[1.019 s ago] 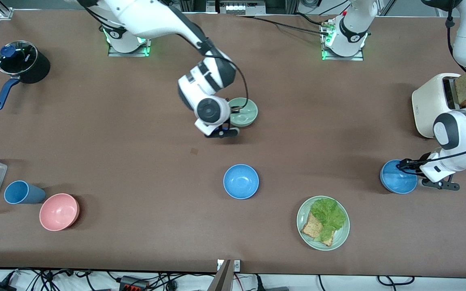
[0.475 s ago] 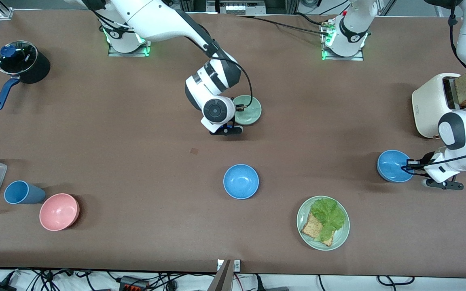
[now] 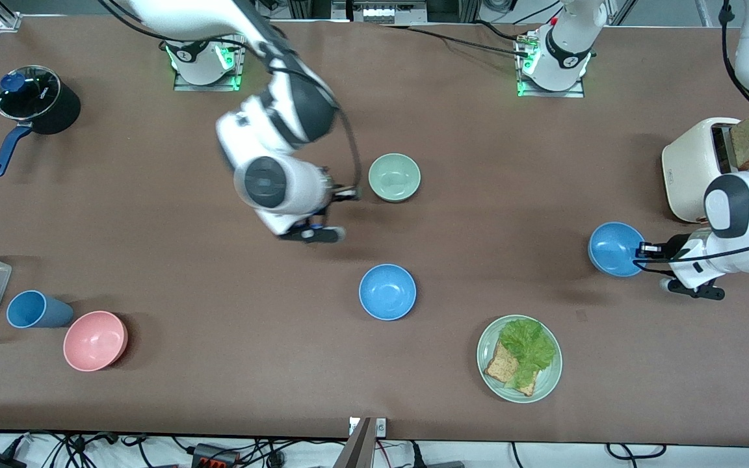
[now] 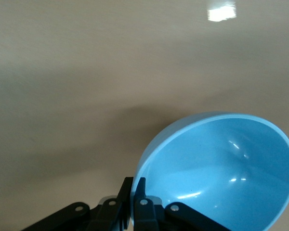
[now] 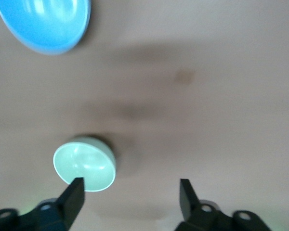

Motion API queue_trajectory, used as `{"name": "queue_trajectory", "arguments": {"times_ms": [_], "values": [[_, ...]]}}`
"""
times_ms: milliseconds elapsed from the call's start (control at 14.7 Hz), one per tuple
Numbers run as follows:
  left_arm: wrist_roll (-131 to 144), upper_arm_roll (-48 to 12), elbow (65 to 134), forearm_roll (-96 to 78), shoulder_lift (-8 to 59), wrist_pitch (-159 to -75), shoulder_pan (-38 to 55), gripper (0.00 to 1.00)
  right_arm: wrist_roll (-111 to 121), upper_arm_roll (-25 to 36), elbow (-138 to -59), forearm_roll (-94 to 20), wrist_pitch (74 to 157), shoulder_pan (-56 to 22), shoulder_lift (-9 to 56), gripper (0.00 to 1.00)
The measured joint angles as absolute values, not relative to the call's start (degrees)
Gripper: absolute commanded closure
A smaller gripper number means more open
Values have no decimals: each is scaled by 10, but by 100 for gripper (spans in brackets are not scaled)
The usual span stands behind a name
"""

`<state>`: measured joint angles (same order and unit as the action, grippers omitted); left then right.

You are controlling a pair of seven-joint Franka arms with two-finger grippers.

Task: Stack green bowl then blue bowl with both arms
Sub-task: 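Set down the green bowl, open the right gripper while the left gripper lifts, then carry the blue bowl over the green bowl while the right gripper withdraws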

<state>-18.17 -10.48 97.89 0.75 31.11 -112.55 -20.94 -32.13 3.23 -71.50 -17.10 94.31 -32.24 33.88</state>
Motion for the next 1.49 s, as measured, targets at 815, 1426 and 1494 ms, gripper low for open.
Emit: {"name": "queue_trajectory", "arguments": {"times_ms": [815,1426,1494], "values": [[117,-270,1033,-132,136,-915,-208,98,-225,174,-667,-152,924,-244,316,0],[393,-470,1162,-143,127,-1147,-178,99,-47,108,-728,-86,975,-80,224,0],[409,-470,1168,-143,131,-1171,-163,99,-31,84,-732,-74,975,-55,213,0]]}}
